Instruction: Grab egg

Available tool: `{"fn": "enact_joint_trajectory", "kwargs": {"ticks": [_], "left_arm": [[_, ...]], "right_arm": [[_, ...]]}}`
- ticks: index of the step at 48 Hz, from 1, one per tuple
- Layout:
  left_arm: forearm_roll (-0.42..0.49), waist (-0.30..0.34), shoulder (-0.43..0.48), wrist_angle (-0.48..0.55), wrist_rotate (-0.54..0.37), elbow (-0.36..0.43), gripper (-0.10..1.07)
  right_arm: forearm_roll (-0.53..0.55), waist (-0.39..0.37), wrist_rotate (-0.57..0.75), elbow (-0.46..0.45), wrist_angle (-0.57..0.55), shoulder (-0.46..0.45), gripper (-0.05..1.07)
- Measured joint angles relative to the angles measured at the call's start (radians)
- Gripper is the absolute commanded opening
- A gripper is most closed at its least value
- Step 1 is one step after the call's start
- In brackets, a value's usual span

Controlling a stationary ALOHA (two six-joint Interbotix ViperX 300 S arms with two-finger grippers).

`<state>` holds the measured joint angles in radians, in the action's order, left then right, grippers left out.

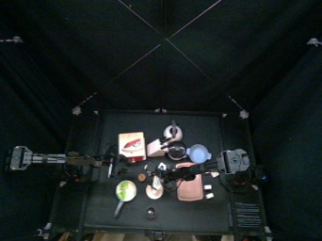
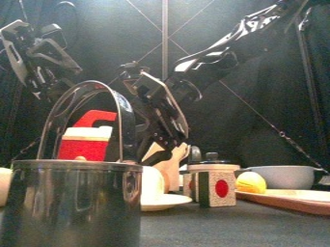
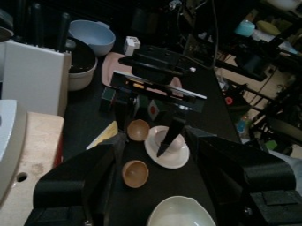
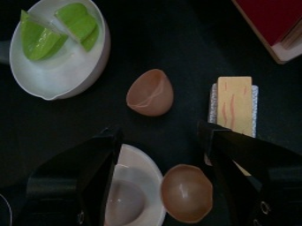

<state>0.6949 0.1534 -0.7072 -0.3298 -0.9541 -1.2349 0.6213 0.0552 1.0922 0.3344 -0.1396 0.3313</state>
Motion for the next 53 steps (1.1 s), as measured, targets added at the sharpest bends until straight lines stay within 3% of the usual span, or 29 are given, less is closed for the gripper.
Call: {"fn": "enact_joint_trajectory", "kwargs": {"ticks": [6, 13, 19, 26, 31, 36, 41, 53], "left_arm": [[0.0, 0.0, 0.0, 0.0, 0.0, 0.0, 0.92], [0.002, 0.0, 0.0, 0.0, 0.0, 0.0, 0.92], [0.0, 0.0, 0.0, 0.0, 0.0, 0.0, 0.92], [0.002, 0.0, 0.0, 0.0, 0.0, 0.002, 0.92], [0.0, 0.0, 0.0, 0.0, 0.002, 0.0, 0.92], [0.0, 0.0, 0.0, 0.0, 0.002, 0.002, 0.92], [0.0, 0.0, 0.0, 0.0, 0.002, 0.002, 0.92], [0.002, 0.0, 0.0, 0.0, 0.0, 0.0, 0.92]], "right_arm": [[-0.129, 0.002, 0.0, -0.014, -0.087, -0.046, 0.98], [-0.368, 0.031, 0.002, -0.044, -0.27, -0.101, 0.98], [-0.591, 0.061, 0.002, -0.081, -0.359, -0.101, 0.98], [-0.718, 0.092, 0.009, -0.14, -0.41, -0.067, 0.98], [-0.692, 0.114, 0.095, -0.192, -0.502, -0.04, 0.98], [-0.563, 0.138, 0.221, -0.225, -0.615, -0.038, 0.98], [-0.463, 0.152, 0.33, -0.232, -0.615, -0.015, 0.98], [-0.439, 0.15, 0.35, -0.23, -0.6, 0.051, 0.98]]}}
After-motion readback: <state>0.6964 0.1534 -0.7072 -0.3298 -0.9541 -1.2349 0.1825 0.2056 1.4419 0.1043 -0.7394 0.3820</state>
